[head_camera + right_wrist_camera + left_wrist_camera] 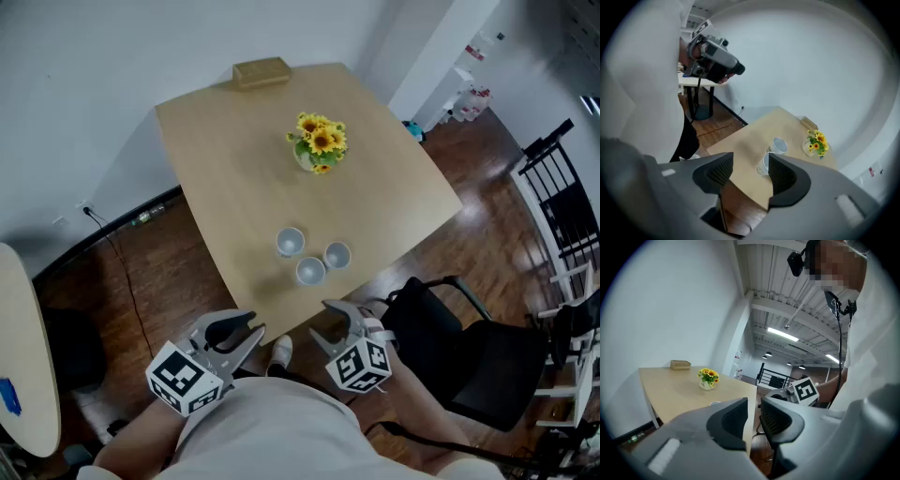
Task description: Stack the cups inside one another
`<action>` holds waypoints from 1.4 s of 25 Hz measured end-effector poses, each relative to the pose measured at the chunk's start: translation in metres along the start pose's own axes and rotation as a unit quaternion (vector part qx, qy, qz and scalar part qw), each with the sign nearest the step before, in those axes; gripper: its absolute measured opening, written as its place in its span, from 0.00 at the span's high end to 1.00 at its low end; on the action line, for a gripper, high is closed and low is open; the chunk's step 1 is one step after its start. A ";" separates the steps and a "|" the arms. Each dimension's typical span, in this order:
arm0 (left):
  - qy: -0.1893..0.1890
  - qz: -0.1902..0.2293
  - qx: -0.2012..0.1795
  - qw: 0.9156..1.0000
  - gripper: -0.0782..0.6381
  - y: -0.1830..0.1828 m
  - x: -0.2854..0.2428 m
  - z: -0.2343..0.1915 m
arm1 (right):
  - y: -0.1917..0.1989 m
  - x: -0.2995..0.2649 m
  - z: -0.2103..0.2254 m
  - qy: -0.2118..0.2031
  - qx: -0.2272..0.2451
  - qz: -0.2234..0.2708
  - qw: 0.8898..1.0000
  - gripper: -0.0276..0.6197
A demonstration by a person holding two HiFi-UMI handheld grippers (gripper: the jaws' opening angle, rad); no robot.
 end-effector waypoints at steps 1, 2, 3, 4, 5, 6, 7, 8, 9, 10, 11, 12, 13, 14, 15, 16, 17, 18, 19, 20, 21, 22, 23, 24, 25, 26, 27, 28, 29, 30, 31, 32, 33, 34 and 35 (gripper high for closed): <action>-0.006 0.006 -0.001 1.000 0.76 -0.003 -0.007 -0.001 | 0.006 -0.008 0.008 -0.011 0.011 -0.007 1.000 0.58; -0.011 0.011 -0.001 1.000 0.76 -0.007 -0.014 -0.002 | 0.012 -0.017 0.015 -0.021 0.022 -0.015 0.999 0.59; -0.015 0.014 -0.002 1.000 0.76 -0.010 -0.019 -0.003 | 0.018 -0.026 0.022 -0.031 0.030 -0.024 0.999 0.59; -0.017 0.016 -0.002 1.000 0.76 -0.012 -0.024 -0.005 | 0.024 -0.036 0.029 -0.039 0.037 -0.035 0.998 0.60; -0.018 0.017 -0.001 1.000 0.76 -0.014 -0.027 -0.007 | 0.030 -0.046 0.035 -0.046 0.043 -0.046 0.997 0.60; -0.017 0.015 -0.002 1.000 0.76 -0.015 -0.027 -0.010 | 0.035 -0.056 0.040 -0.053 0.049 -0.059 0.996 0.61; -0.016 0.011 -0.006 1.000 0.76 -0.016 -0.027 -0.012 | 0.038 -0.065 0.043 -0.061 0.056 -0.072 0.994 0.62; -0.016 0.006 -0.011 1.000 0.76 -0.017 -0.026 -0.016 | 0.042 -0.074 0.046 -0.068 0.063 -0.085 0.992 0.64; -0.016 0.001 -0.017 1.000 0.76 -0.018 -0.026 -0.020 | 0.044 -0.081 0.049 -0.075 0.068 -0.098 0.990 0.64; -0.016 -0.002 -0.022 1.000 0.76 -0.020 -0.024 -0.023 | 0.047 -0.088 0.051 -0.081 0.071 -0.110 0.988 0.65; -0.015 -0.003 -0.026 1.000 0.76 -0.022 -0.022 -0.027 | 0.048 -0.093 0.052 -0.086 0.073 -0.119 0.987 0.66; -0.014 -0.005 -0.028 0.999 0.76 -0.023 -0.020 -0.031 | 0.050 -0.099 0.053 -0.090 0.073 -0.128 0.985 0.69; -0.014 -0.007 -0.028 0.999 0.76 -0.023 -0.018 -0.036 | 0.052 -0.104 0.054 -0.093 0.071 -0.136 0.984 0.72; -0.015 -0.009 -0.027 0.999 0.76 -0.023 -0.015 -0.041 | 0.053 -0.108 0.054 -0.095 0.068 -0.144 0.983 0.74; -0.015 -0.010 -0.024 1.000 0.76 -0.024 -0.012 -0.046 | 0.054 -0.112 0.054 -0.097 0.065 -0.151 0.982 0.77; -0.014 -0.010 -0.021 1.000 0.76 -0.025 -0.010 -0.050 | 0.055 -0.114 0.054 -0.097 0.061 -0.157 0.981 0.80; -0.013 -0.009 -0.020 1.000 0.76 -0.026 -0.008 -0.053 | 0.056 -0.116 0.054 -0.097 0.060 -0.163 0.980 0.82; -0.011 -0.009 -0.019 1.000 0.76 -0.027 -0.006 -0.057 | 0.057 -0.118 0.053 -0.098 0.060 -0.170 0.979 0.84; -0.009 -0.010 -0.018 1.000 0.76 -0.028 -0.004 -0.061 | 0.057 -0.119 0.052 -0.097 0.061 -0.175 0.978 0.86; -0.007 -0.011 -0.018 1.000 0.76 -0.028 -0.002 -0.065 | 0.057 -0.120 0.051 -0.097 0.061 -0.179 0.977 0.88; -0.004 -0.011 -0.018 1.000 0.76 -0.028 -0.001 -0.069 | 0.056 -0.121 0.051 -0.097 0.060 -0.182 0.977 0.91; -0.001 -0.012 -0.019 1.000 0.76 -0.028 0.000 -0.072 | 0.055 -0.121 0.050 -0.097 0.059 -0.184 0.976 0.92; 0.002 -0.012 -0.020 1.000 0.76 -0.028 0.000 -0.074 | 0.055 -0.120 0.050 -0.097 0.058 -0.187 0.976 0.92; 0.005 -0.011 -0.021 1.000 0.76 -0.029 0.001 -0.076 | 0.053 -0.118 0.049 -0.097 0.056 -0.189 0.976 0.92; 0.008 -0.011 -0.021 1.000 0.76 -0.029 0.002 -0.077 | 0.051 -0.116 0.048 -0.098 0.054 -0.190 0.975 0.92; 0.011 -0.011 -0.023 1.000 0.76 -0.029 0.003 -0.078 | 0.049 -0.113 0.046 -0.098 0.051 -0.191 0.975 0.92; 0.014 -0.011 -0.025 1.000 0.76 -0.029 0.004 -0.080 | 0.047 -0.110 0.045 -0.099 0.048 -0.192 0.975 0.92; 0.017 -0.011 -0.026 0.999 0.76 -0.028 0.005 -0.082 | 0.043 -0.107 0.044 -0.099 0.045 -0.193 0.975 0.92; 0.021 -0.011 -0.027 0.999 0.76 -0.028 0.006 -0.085 | 0.039 -0.103 0.043 -0.098 0.042 -0.193 0.975 0.92; 0.025 -0.010 -0.027 0.999 0.76 -0.028 0.007 -0.088 | 0.034 -0.099 0.043 -0.097 0.041 -0.193 0.975 0.92; 0.028 -0.009 -0.026 0.999 0.76 -0.029 0.008 -0.090 | 0.029 -0.094 0.044 -0.096 0.040 -0.194 0.975 0.92; 0.030 -0.009 -0.026 0.999 0.76 -0.030 0.009 -0.093 | 0.024 -0.089 0.045 -0.094 0.040 -0.195 0.975 0.92; 0.033 -0.009 -0.025 0.999 0.76 -0.030 0.009 -0.094 | 0.019 -0.084 0.047 -0.092 0.041 -0.196 0.975 0.92; 0.037 -0.008 -0.026 0.999 0.76 -0.030 0.009 -0.096 | 0.014 -0.079 0.049 -0.089 0.042 -0.196 0.976 0.92; 0.041 -0.008 -0.027 0.999 0.76 -0.031 0.009 -0.096 | 0.008 -0.075 0.051 -0.087 0.043 -0.195 0.976 0.92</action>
Point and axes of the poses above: the fingertips, and each gripper's own axes: x backward along the fingers, z to its right, y out of its underside, the point moved 3 cm from there along x, backward along the fingers, and after that the axes turned 4 degrees about -y, right-handed, at the moved point
